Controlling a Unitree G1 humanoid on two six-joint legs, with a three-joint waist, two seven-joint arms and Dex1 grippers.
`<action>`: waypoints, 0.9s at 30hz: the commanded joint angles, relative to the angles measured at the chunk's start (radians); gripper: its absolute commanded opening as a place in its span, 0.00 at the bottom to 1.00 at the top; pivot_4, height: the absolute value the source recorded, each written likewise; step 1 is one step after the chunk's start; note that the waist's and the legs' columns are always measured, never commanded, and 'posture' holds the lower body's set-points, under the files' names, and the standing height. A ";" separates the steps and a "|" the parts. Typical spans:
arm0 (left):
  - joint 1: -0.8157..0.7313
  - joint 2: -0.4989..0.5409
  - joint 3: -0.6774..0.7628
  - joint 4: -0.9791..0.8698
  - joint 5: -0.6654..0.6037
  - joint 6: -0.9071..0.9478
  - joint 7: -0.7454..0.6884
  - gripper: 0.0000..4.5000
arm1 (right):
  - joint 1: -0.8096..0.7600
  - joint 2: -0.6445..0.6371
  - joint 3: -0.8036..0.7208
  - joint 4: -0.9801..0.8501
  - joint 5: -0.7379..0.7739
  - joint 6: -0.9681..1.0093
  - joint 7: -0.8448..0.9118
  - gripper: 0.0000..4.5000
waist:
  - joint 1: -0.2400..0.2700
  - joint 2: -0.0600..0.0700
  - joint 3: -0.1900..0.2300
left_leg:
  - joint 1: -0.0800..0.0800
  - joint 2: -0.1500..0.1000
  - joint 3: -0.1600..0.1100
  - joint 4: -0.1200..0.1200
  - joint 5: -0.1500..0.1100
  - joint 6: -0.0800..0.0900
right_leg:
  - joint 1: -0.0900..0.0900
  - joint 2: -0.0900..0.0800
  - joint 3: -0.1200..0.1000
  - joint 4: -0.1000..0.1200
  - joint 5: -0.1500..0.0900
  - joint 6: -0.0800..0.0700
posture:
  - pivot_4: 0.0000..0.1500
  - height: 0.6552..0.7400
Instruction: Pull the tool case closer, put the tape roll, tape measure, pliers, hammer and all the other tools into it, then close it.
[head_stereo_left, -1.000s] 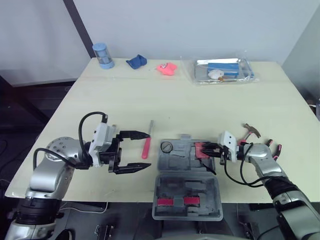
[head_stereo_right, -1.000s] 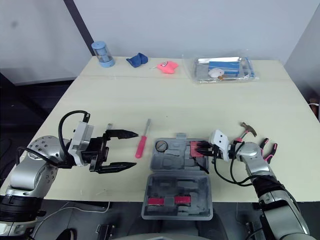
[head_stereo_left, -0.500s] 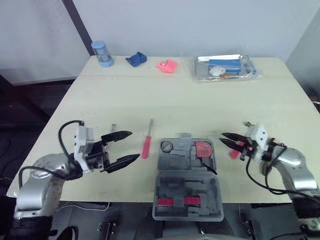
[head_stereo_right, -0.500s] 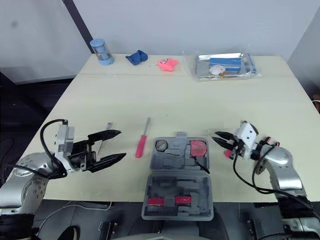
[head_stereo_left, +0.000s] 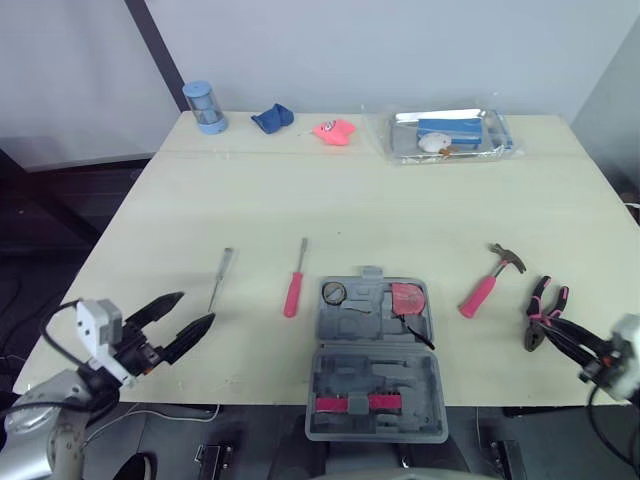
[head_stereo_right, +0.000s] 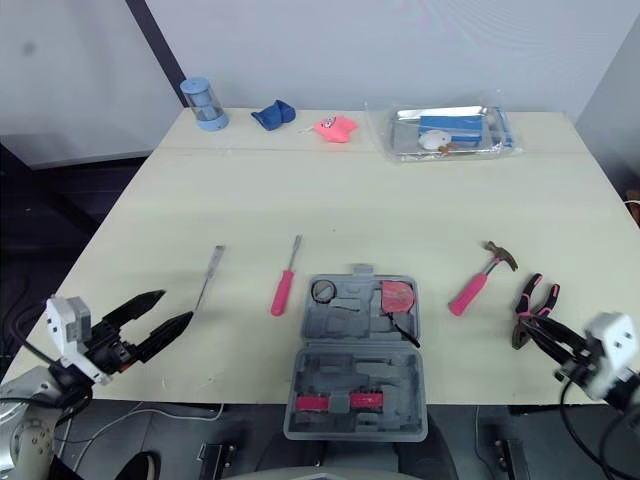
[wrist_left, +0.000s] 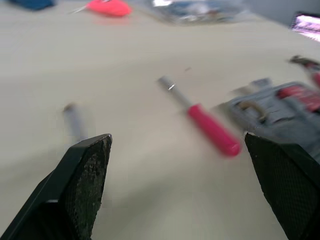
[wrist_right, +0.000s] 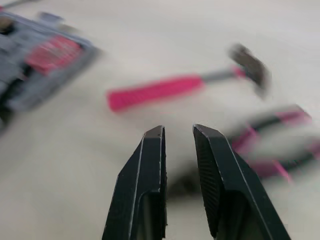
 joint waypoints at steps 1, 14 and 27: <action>0.006 0.003 0.035 0.034 0.007 -0.046 -0.002 1.00 | 0.030 0.002 -0.063 0.011 0.031 -0.014 0.002 0.60 | 0.000 0.000 0.000 | 0.000 0.000 0.000 0.000 0.000 0.000 | 0.000 0.000 0.000 0.000 0.000 0.000 | 1.00 1.00; 0.010 0.033 0.064 0.214 0.029 -0.129 -0.049 1.00 | 0.108 0.052 -0.089 0.047 0.001 -0.059 -0.040 0.99 | 0.000 0.000 -0.002 | 0.001 0.000 0.002 -0.003 0.000 0.000 | 0.000 0.000 0.001 -0.003 0.000 0.000 | 1.00 1.00; -0.066 0.050 -0.066 0.015 0.044 -0.115 -0.117 1.00 | 0.070 0.162 0.040 -0.344 -0.039 0.157 -0.371 0.99 | 0.002 0.000 -0.002 | 0.001 0.000 0.001 -0.003 0.000 0.000 | 0.000 0.000 0.001 -0.003 0.000 0.000 | 1.00 1.00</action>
